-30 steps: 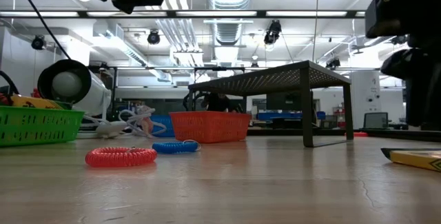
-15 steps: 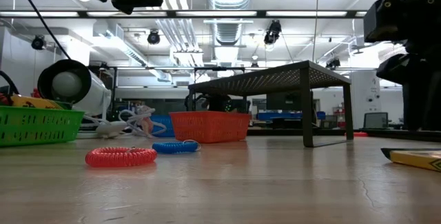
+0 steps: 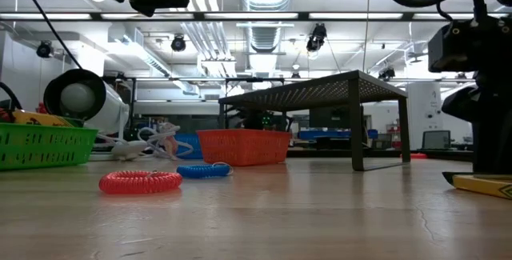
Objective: Pick & Place Office Desk Supplies
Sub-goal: Put the crayon box into the green bin
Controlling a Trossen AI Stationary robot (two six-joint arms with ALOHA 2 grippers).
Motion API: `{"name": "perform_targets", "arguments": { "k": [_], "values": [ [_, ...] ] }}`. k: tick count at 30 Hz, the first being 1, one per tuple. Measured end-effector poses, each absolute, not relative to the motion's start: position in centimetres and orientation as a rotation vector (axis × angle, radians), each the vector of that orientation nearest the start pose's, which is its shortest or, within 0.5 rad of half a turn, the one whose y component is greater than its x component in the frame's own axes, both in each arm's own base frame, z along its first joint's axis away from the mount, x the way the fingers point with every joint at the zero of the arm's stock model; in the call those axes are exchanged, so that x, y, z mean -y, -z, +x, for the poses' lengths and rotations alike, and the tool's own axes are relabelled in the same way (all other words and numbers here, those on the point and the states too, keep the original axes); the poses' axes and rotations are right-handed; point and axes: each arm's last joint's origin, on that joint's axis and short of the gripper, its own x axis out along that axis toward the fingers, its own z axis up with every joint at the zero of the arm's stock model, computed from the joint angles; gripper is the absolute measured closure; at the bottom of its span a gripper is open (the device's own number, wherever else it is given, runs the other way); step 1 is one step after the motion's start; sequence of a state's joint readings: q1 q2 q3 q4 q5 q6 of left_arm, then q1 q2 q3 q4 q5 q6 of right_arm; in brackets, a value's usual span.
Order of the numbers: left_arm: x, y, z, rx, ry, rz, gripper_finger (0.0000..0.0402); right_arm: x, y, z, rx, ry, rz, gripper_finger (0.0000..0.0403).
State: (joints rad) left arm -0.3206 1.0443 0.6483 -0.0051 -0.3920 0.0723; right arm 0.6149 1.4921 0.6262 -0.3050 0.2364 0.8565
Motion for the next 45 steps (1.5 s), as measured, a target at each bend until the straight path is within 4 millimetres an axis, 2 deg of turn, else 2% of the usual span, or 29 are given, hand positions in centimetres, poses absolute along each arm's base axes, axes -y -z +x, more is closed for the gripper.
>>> {"name": "perform_targets", "arguments": {
  "k": [6,11,21,32,45],
  "values": [
    [6.0,-25.6,21.6,-0.379,-0.057,0.212,0.0315,-13.8,-13.3,20.5,-1.093,0.059,0.321,0.0283],
    [6.0,-25.6,21.6,-0.379,-0.057,0.212,0.0315,-13.7,-13.0,20.3,-1.099,0.065,0.313,0.0293],
    [6.0,-25.6,21.6,-0.380,-0.057,0.212,0.0315,-13.8,-11.1,20.6,-1.126,0.105,0.275,0.0324],
    [6.0,-25.5,21.5,-0.386,-0.057,0.214,0.0315,-13.7,-12.8,20.2,-1.104,0.054,0.324,0.0320],
    [6.0,-25.5,21.5,-0.386,-0.056,0.214,0.0315,-13.8,-12.8,20.2,-1.119,0.001,0.320,0.0331]
  ]
}}
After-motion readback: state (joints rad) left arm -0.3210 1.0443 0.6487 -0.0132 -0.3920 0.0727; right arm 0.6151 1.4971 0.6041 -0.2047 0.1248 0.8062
